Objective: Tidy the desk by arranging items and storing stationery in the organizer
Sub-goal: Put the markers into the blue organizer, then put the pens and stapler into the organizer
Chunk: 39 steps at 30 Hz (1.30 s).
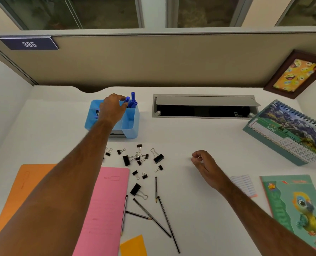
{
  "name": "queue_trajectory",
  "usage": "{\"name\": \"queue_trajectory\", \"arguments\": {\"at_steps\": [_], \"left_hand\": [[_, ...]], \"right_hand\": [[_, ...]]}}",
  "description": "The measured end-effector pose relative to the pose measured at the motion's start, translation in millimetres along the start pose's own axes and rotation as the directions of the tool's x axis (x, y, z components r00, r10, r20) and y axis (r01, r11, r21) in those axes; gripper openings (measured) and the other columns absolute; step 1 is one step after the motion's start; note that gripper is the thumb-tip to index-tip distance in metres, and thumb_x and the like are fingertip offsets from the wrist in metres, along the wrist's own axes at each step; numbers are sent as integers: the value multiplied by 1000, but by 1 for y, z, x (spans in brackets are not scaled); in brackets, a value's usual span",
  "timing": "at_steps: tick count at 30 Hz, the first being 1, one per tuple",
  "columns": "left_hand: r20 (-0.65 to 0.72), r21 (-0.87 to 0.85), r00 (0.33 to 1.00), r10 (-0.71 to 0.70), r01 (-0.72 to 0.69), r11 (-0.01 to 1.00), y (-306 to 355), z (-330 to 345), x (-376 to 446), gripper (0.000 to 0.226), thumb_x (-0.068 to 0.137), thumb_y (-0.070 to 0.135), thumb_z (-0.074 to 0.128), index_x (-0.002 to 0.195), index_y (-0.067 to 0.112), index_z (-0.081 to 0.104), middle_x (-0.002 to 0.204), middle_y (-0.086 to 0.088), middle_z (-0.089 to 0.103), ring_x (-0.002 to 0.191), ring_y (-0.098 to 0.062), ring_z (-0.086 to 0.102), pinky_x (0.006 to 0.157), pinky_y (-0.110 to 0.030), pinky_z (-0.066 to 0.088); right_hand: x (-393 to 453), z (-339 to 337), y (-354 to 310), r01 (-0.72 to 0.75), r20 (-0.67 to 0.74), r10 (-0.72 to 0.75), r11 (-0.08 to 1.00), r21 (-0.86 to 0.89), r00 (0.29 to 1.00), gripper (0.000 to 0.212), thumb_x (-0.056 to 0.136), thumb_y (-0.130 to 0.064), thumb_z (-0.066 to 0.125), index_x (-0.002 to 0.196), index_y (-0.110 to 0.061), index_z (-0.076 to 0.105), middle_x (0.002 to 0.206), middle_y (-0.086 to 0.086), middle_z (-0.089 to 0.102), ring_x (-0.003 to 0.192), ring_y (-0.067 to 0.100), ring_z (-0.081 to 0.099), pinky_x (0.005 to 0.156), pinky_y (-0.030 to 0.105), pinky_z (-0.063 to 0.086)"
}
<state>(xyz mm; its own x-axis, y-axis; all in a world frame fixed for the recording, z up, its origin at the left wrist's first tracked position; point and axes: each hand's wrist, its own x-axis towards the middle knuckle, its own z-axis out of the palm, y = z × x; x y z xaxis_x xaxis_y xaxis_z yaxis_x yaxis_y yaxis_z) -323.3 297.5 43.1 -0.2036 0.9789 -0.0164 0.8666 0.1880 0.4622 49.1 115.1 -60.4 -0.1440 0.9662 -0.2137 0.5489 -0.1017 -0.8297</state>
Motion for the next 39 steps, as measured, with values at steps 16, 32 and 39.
{"name": "queue_trajectory", "arguments": {"at_steps": [16,32,39], "left_hand": [[-94,-220,996,9,-29,975,-7,25,-121,40,96,23,71,135,17,61,139,-6,53,134,-22,44,110,-40,44],[-2,-315,998,-60,56,948,-50,36,-248,24,97,17,70,120,23,68,127,7,56,129,-18,46,109,-31,36],[14,-315,998,-61,62,947,-57,35,-270,22,97,17,68,119,23,69,123,11,56,125,-16,46,104,-28,36]], "right_hand": [[-28,56,-23,206,283,-154,965,-160,946,31,102,-24,57,132,-20,57,121,-9,52,107,2,50,89,15,42],[-45,95,-50,554,462,-305,483,-678,832,32,72,-19,83,92,-21,59,90,1,55,60,17,54,43,29,35],[-49,85,-35,425,346,-254,411,-807,903,35,65,-29,90,71,-21,57,75,-3,52,51,14,50,37,28,31]]}}
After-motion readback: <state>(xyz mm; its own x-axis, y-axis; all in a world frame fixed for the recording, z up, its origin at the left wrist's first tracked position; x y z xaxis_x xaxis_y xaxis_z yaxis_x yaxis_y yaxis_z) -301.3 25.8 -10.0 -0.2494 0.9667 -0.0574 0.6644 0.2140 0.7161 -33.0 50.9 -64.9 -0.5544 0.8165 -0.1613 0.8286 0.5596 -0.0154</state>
